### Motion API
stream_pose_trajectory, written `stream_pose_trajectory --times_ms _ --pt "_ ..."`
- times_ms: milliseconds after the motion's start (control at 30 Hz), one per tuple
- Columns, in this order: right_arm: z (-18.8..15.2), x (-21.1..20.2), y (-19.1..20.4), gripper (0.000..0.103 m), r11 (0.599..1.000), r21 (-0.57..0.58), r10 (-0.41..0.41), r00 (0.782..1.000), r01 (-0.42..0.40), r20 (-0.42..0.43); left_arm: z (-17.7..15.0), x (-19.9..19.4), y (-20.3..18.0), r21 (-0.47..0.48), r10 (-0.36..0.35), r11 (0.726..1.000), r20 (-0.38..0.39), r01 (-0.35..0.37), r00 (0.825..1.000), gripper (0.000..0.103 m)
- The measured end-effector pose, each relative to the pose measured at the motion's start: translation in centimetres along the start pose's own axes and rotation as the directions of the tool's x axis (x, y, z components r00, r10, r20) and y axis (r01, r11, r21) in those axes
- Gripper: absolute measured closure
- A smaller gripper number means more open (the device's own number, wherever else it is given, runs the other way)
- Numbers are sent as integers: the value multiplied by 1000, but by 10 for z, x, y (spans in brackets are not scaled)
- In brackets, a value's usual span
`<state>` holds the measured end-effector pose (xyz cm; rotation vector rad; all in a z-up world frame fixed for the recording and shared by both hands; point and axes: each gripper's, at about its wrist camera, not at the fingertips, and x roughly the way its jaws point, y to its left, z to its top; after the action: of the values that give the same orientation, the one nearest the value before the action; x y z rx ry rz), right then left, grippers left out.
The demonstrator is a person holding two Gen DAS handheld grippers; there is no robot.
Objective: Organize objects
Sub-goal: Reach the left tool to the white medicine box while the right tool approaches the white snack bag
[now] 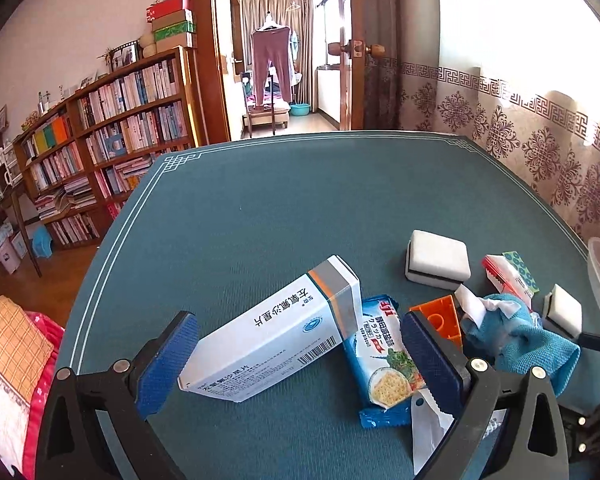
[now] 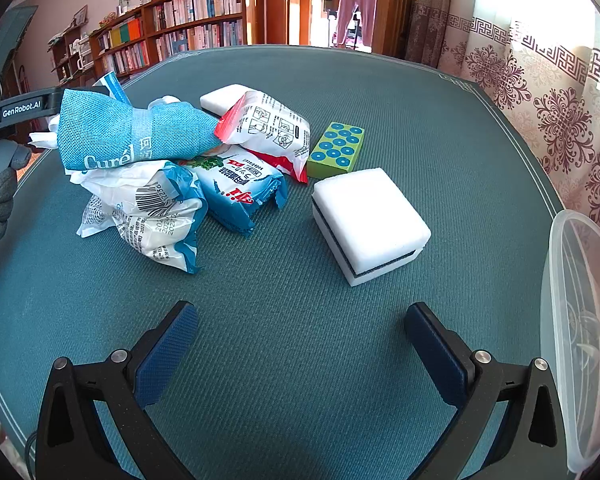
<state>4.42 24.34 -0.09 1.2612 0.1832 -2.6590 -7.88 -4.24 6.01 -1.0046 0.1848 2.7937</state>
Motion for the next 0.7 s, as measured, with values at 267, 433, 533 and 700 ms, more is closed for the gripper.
stream_pose_trajectory --times_ms 267,433,533,700 --pt "0 0 0 0 1000 0 0 1000 0 0 -19 -10 -14 47 -41 998 -52 44 998 0" --pt "0 0 0 0 1000 0 0 1000 0 1 -26 -16 -19 104 -32 994 -33 36 999 0" --pt "0 0 0 0 1000 1 1 1000 -1 1 -26 -15 -19 159 -28 987 -18 31 999 0" --pt "0 0 0 0 1000 0 0 1000 0 1 -25 -6 -15 215 -40 976 -16 42 999 0"
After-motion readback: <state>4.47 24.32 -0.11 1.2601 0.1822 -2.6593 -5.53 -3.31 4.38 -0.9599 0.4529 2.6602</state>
